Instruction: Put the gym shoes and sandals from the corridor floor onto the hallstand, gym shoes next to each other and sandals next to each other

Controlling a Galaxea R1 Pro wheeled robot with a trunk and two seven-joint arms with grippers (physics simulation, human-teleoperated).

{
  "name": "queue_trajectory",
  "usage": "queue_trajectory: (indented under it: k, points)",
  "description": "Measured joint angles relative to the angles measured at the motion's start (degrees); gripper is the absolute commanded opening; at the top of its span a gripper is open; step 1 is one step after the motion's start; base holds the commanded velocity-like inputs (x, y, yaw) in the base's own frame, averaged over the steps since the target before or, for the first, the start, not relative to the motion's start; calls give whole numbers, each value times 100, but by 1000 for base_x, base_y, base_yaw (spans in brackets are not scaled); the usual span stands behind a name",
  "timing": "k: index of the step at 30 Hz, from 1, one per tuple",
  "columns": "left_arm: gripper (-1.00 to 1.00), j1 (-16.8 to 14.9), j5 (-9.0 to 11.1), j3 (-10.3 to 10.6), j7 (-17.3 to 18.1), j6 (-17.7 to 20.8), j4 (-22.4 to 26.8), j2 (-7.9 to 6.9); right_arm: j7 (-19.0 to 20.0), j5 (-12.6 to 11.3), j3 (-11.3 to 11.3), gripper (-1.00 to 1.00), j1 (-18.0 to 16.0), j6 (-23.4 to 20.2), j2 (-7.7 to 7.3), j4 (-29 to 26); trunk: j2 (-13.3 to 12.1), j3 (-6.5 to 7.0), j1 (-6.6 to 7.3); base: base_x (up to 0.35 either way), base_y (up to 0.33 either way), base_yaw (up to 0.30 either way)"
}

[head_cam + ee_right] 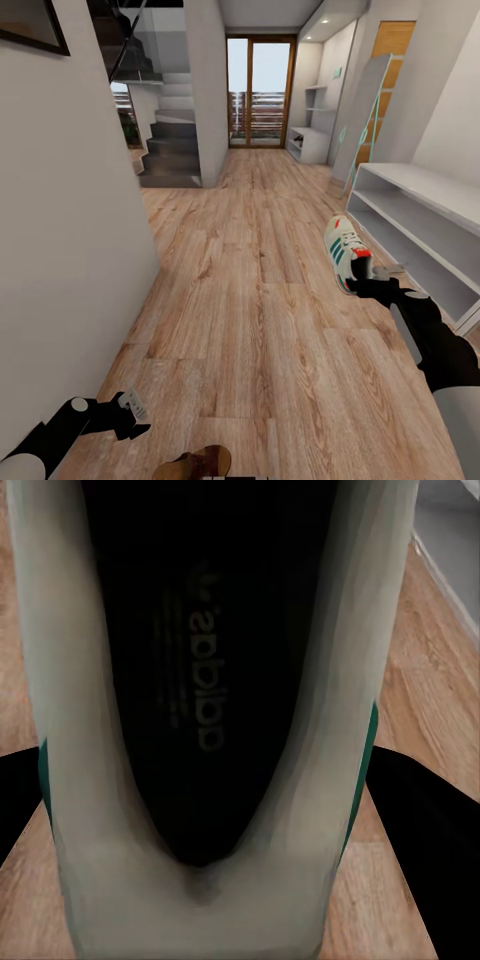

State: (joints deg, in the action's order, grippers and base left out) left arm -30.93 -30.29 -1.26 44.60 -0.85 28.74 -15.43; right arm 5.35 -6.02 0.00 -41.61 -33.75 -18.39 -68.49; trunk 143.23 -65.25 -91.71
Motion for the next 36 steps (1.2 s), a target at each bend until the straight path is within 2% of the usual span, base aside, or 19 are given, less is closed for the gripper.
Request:
queue_trajectory:
  k: [3,9,29,36]
  points:
    - [100,0,-1,-4,-1,-2,0,2,4,-3,5,-100,2,-337,-2,-417,1,-22,-3,0,0,0]
    - [100,0,-1,-9,-3,-3,0,3,8,-3,21,-100,2,-547,6,-788,9,-155,-19,0,0,0]
    - [100,0,-2,-2,-11,11,1,56,-3,8,8,-100,7,-596,14,-819,36,-600,-70,0,0,0]
    - [100,-7,-3,0,-11,21,7,56,-3,10,8,-100,7,-597,11,-818,45,-797,-89,0,0,0]
